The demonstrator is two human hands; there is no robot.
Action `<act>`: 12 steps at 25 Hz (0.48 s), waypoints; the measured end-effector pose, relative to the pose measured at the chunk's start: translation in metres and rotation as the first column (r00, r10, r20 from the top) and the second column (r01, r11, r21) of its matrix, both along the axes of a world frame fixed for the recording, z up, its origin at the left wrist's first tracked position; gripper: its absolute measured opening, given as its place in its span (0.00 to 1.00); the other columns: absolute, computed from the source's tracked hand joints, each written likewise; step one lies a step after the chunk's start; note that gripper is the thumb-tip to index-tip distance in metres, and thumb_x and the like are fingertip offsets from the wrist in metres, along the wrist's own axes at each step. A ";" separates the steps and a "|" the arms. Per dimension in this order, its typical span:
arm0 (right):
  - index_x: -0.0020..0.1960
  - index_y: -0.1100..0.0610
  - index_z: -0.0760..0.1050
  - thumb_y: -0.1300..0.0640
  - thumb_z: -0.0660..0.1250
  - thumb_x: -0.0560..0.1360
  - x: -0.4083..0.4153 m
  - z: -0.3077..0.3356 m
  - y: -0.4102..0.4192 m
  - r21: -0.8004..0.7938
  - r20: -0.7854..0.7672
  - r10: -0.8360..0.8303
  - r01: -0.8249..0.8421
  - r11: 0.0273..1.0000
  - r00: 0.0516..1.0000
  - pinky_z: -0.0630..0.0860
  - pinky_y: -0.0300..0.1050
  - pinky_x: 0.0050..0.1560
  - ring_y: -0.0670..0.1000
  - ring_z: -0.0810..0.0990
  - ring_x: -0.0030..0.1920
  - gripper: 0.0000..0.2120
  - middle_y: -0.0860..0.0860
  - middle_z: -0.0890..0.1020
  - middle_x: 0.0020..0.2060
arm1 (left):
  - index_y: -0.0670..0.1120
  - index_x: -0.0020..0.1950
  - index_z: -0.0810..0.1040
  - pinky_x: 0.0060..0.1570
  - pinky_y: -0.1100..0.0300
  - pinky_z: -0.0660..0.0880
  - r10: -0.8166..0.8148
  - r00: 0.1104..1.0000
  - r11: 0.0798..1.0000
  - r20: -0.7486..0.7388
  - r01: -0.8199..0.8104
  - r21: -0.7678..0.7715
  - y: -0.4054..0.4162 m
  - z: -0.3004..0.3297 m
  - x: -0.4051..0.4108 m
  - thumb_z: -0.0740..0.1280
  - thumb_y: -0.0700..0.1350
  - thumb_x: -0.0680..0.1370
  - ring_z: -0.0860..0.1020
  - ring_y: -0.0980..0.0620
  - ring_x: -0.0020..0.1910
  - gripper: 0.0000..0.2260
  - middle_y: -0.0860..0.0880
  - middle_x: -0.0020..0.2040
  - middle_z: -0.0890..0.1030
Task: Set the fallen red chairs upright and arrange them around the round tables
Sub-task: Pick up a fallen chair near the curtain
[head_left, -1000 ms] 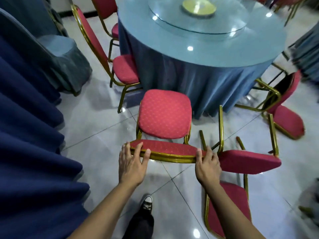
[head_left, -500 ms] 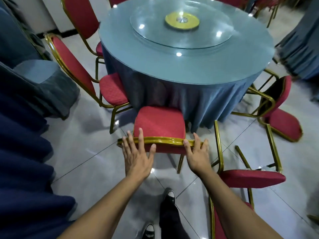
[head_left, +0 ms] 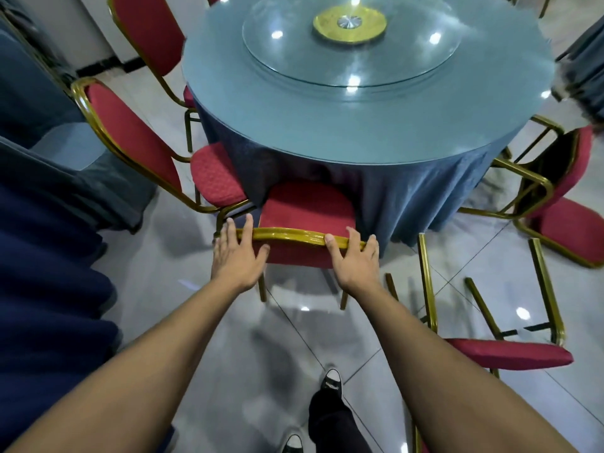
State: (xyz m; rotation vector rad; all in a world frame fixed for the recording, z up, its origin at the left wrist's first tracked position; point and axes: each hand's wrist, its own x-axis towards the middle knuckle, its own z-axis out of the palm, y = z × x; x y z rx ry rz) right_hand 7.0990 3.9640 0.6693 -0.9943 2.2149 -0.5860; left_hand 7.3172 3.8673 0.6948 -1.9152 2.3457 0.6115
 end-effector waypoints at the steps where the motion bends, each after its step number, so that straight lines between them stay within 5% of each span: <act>1: 0.80 0.43 0.53 0.26 0.46 0.76 -0.004 0.000 0.004 -0.016 0.012 -0.003 0.003 1.000 1.000 0.50 0.61 0.79 0.59 0.45 0.81 0.37 0.61 0.48 0.80 | 0.54 0.82 0.39 0.78 0.45 0.47 -0.008 1.000 1.000 -0.019 0.007 -0.023 0.010 0.004 -0.004 0.55 0.60 0.83 0.45 0.41 0.81 0.34 0.42 0.82 0.42; 7: 0.78 0.50 0.63 0.48 0.59 0.82 0.003 0.030 0.072 -0.257 -0.036 -0.011 0.002 0.966 0.999 0.67 0.52 0.71 0.51 0.69 0.72 0.24 0.52 0.70 0.73 | 0.58 0.82 0.44 0.77 0.46 0.53 -0.219 0.971 0.974 -0.101 0.211 -0.085 0.099 0.026 -0.008 0.61 0.52 0.82 0.49 0.44 0.81 0.34 0.47 0.83 0.48; 12: 0.75 0.50 0.67 0.54 0.62 0.81 0.023 0.057 0.181 -0.415 -0.086 -0.198 0.146 0.898 0.976 0.66 0.42 0.70 0.46 0.70 0.70 0.23 0.48 0.72 0.71 | 0.54 0.79 0.59 0.76 0.46 0.59 -0.354 0.907 0.935 -0.228 0.346 -0.075 0.182 0.032 -0.020 0.63 0.50 0.81 0.57 0.45 0.78 0.27 0.46 0.80 0.58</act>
